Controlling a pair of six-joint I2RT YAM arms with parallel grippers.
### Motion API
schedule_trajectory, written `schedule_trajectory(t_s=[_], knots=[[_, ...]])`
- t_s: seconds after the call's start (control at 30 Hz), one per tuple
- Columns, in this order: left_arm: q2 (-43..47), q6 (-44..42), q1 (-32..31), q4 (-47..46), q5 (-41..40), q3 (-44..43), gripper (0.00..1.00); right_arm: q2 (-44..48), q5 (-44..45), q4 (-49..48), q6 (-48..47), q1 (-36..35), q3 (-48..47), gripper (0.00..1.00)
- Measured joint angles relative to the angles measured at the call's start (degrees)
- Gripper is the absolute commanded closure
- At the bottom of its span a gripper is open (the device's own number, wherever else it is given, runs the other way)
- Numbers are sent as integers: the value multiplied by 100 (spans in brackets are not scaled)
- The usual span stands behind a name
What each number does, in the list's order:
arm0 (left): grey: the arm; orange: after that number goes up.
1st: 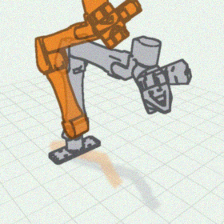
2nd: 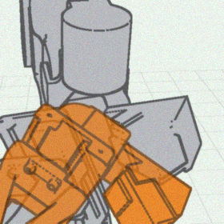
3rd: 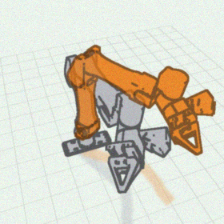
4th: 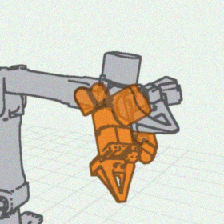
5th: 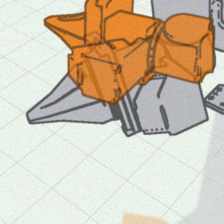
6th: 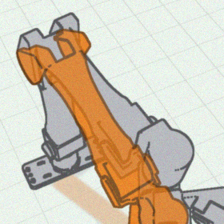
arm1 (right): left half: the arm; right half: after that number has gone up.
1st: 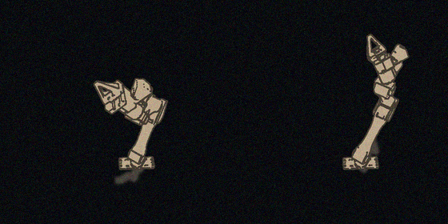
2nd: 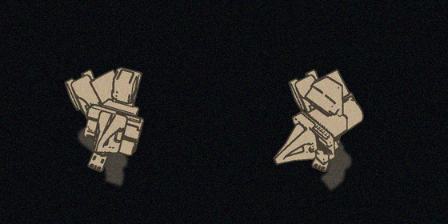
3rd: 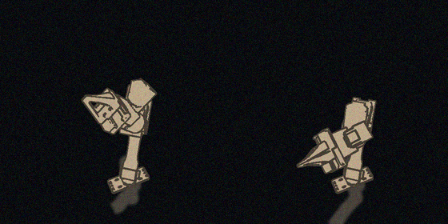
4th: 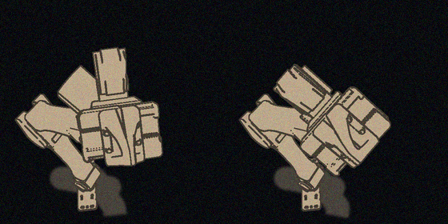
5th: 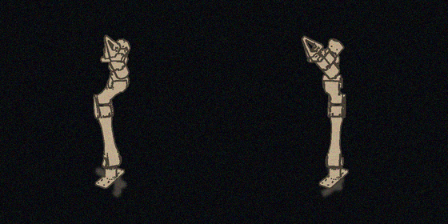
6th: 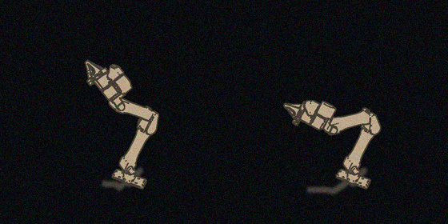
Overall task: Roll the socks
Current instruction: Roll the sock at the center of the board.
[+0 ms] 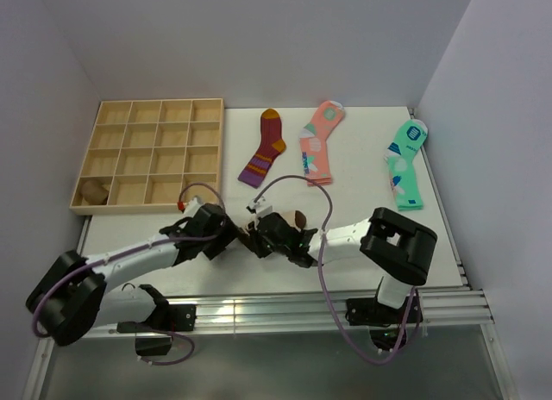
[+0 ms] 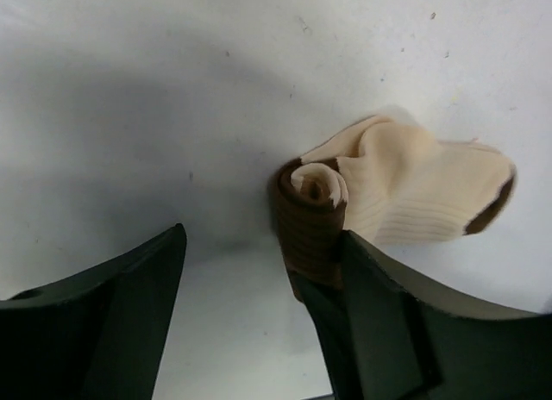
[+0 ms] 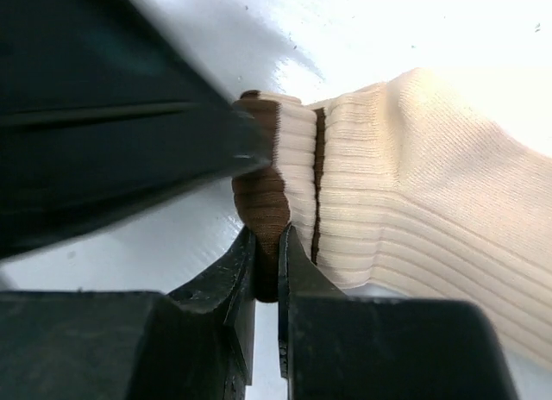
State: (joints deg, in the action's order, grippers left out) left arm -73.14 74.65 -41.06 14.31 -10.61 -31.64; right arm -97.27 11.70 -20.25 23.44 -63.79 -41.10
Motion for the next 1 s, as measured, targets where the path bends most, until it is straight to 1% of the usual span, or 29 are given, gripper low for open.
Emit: schedule_trajectory(t_s=[0.1,0.2,0.27,0.33,0.5,0.63,0.8,1.0], knots=[[717,291,-2,-382,-44,645,18,96,-916,-208,223,409,179,100],[1493,531,-26,-999,-127,1386,18,109,-1794,-422,468,820,315,100],[1816,608,-57,-1429,-149,1755,21,109,-2280,-533,627,1047,380,100],[1958,619,-94,-1753,-179,1985,22,81,-2747,-634,815,1222,428,100],[1860,551,-166,-2887,-179,2455,25,-310,-3840,-1224,1353,1532,501,100],[1394,546,-173,-3799,-116,2627,27,-682,-4465,-1764,1790,1790,544,100],[909,579,-184,-4395,-28,2629,29,-868,-4760,-2085,2079,1939,590,100],[848,715,-225,-4605,-22,2719,29,-962,-4850,-2227,2315,2009,623,100]])
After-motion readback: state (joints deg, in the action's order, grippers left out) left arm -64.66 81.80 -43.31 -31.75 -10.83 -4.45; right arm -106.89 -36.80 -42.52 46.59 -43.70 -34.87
